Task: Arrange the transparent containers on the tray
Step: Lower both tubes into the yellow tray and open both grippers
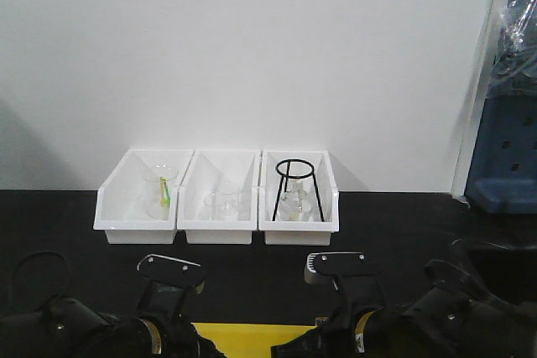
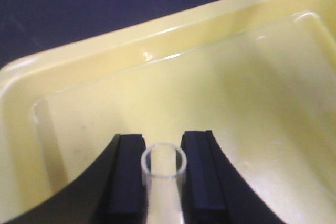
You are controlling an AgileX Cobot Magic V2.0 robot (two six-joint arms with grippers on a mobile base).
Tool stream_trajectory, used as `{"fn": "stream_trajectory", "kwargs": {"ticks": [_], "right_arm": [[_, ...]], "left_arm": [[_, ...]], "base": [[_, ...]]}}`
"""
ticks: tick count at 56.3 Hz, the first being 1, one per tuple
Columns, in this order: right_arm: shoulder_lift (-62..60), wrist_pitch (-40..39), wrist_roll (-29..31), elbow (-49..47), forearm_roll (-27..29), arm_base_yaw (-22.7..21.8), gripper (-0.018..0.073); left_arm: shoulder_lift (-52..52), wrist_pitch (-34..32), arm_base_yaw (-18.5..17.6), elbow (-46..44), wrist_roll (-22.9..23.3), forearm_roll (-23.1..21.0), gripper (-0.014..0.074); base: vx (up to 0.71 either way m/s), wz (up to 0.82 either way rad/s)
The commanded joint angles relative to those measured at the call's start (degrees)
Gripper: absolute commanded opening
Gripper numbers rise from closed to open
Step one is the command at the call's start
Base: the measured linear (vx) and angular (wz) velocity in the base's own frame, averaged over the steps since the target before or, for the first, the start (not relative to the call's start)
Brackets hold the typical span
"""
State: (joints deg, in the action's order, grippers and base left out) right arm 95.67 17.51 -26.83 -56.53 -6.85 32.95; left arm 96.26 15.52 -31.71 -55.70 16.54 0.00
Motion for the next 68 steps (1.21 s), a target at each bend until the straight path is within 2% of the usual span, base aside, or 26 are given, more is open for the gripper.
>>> {"fn": "stream_trajectory", "kwargs": {"ticks": [1,12,18,30,42,53,60,68], "right_arm": [[0.16,-4.49,-0.19,-1.93,-1.15,-0.71,-0.0008],[3.46,-4.44,-1.37,-1.93,-0.65,-1.91,0.0004],[3.85,-4.75,-3.28,-1.93,-0.95,-2.23,0.0016],[5.14,-5.6,-3.36,-1.87,-0.88,-2.53,0.0078],[6.09,-5.27,-3.41,-1.87,-0.46,-2.53,0.024],[6.09,-5.22,-3.41,-1.87,-0.51,-2.53,0.0431],[5.72,-5.54,-3.41,-1.87,-0.44,-2.53,0.0495],[2.29,-5.48,-3.34,-1.87,-0.44,-2.53,0.0504]], "left_arm": [[0.04,-4.64,0.15,-1.9,1.28,-0.53,0.0143],[3.42,-3.62,2.12,-1.9,4.76,-0.53,0.0185],[3.84,-3.28,2.72,-1.9,4.92,-0.53,0.0222],[3.84,-3.92,2.72,-1.9,4.92,-0.53,0.0342],[3.84,-3.68,2.72,-1.9,4.87,-0.53,0.0434],[3.68,-3.26,2.72,-1.9,4.87,-0.59,0.0443],[1.77,-2.51,2.72,-1.9,4.87,-0.53,0.0443],[-2.7,-2.36,2.72,-1.9,4.68,0.0,0.0443]], "base": [[0.0,0.0],[0.0,0.0],[0.0,0.0],[0.0,0.0],[0.0,0.0],[0.0,0.0],[0.0,0.0],[0.0,0.0]]}}
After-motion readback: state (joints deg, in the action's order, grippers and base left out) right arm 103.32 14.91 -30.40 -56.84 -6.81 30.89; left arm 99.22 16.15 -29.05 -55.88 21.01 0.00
